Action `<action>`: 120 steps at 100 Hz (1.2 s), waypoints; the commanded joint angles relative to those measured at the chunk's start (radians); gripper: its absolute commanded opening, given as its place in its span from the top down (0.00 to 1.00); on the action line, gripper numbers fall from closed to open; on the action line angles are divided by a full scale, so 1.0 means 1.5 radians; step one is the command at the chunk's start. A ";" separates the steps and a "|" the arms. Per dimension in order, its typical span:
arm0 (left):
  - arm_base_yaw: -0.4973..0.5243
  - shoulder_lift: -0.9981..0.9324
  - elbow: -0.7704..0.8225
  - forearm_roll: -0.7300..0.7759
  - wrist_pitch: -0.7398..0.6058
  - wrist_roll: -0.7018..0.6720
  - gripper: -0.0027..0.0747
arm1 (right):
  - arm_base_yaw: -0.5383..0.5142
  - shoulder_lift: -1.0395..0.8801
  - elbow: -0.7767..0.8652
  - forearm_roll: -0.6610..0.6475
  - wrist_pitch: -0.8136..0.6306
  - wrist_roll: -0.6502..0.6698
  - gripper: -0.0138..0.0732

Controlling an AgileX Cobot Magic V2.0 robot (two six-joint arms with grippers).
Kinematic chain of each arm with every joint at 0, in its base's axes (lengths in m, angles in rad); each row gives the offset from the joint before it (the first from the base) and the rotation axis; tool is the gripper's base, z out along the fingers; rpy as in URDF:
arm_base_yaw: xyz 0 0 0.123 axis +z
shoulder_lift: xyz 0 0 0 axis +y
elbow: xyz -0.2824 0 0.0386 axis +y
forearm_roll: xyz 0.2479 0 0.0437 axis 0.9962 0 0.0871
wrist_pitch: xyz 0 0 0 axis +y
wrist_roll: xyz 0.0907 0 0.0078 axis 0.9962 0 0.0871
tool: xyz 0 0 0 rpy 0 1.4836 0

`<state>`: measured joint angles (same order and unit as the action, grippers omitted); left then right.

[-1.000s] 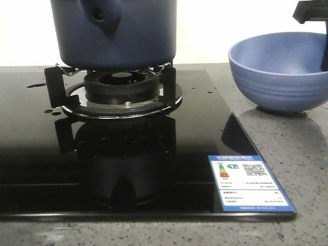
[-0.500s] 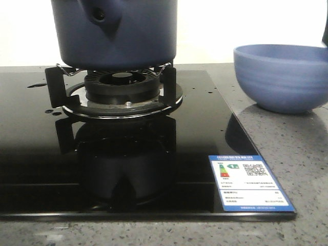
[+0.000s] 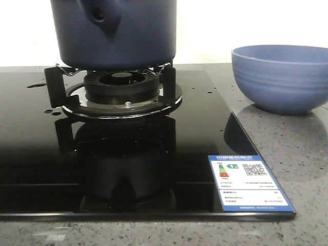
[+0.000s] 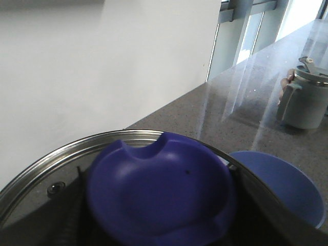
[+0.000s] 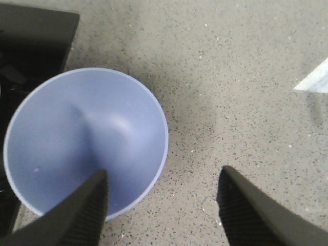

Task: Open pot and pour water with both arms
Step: 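Open the right gripper to release the bowl and withdraw upward, then lower the glass lid back onto the pot with the left gripper and release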

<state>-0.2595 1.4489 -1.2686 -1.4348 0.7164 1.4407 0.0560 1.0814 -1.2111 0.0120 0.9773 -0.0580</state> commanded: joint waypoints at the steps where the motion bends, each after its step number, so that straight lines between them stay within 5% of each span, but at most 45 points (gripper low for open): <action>1: -0.010 -0.008 -0.026 -0.049 -0.006 0.021 0.51 | -0.004 -0.025 -0.017 -0.001 -0.029 -0.006 0.36; 120: -0.010 0.020 -0.026 0.041 0.042 0.032 0.51 | -0.004 -0.032 -0.017 -0.001 -0.019 -0.008 0.36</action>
<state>-0.2667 1.5184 -1.2686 -1.3232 0.7667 1.4917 0.0560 1.0540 -1.2111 0.0120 1.0044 -0.0601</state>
